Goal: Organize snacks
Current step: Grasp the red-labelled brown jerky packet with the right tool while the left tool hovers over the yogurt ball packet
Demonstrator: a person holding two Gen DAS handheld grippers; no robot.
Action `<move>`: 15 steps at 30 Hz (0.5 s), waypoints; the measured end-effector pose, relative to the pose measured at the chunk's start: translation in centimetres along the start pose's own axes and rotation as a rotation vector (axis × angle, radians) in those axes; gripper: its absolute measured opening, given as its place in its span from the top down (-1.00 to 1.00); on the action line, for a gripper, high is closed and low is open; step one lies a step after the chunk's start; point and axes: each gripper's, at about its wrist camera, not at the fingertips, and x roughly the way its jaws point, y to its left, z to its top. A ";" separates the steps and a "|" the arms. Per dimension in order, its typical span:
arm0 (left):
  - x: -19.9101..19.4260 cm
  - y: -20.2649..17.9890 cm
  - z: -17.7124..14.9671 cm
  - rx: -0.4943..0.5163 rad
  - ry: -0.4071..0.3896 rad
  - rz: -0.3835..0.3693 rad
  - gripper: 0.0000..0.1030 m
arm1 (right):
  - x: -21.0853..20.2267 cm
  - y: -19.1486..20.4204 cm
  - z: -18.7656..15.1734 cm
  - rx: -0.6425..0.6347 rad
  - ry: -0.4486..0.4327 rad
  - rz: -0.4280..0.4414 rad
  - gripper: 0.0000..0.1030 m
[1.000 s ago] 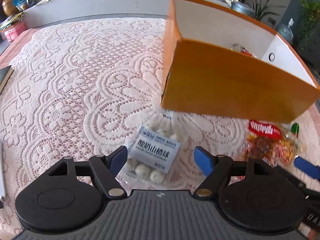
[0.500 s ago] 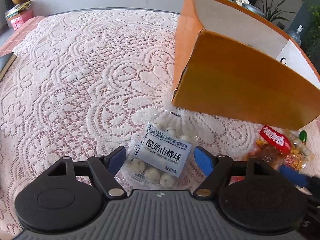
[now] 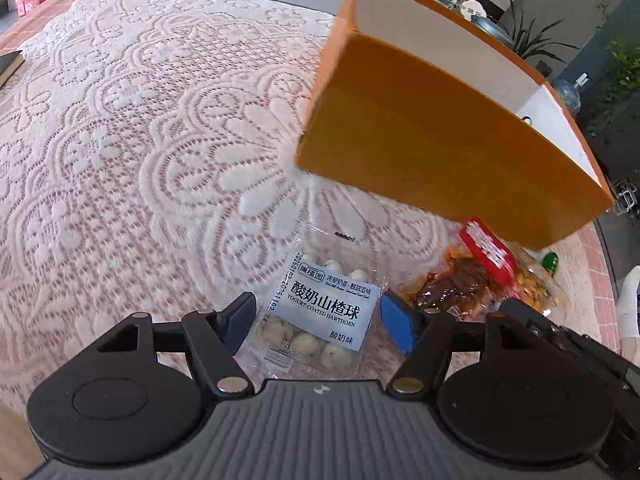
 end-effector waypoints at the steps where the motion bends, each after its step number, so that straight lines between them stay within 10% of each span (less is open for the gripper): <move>1: -0.1 -0.2 -0.2 -0.002 -0.005 -0.003 -0.52 | -0.3 0.1 0.0 -0.009 -0.004 -0.002 1.00; 5: -0.5 -0.5 -0.6 0.013 -0.040 0.018 -0.51 | -0.4 -0.1 -0.2 0.010 0.018 0.005 1.00; 9: -0.3 -0.2 -0.7 0.012 -0.032 0.022 -0.50 | 0.0 -0.9 -0.4 0.079 0.057 0.023 0.27; 15: -0.1 0.0 -0.7 0.021 -0.066 0.063 -0.50 | 1.1 0.2 -0.3 0.098 0.083 0.036 -0.14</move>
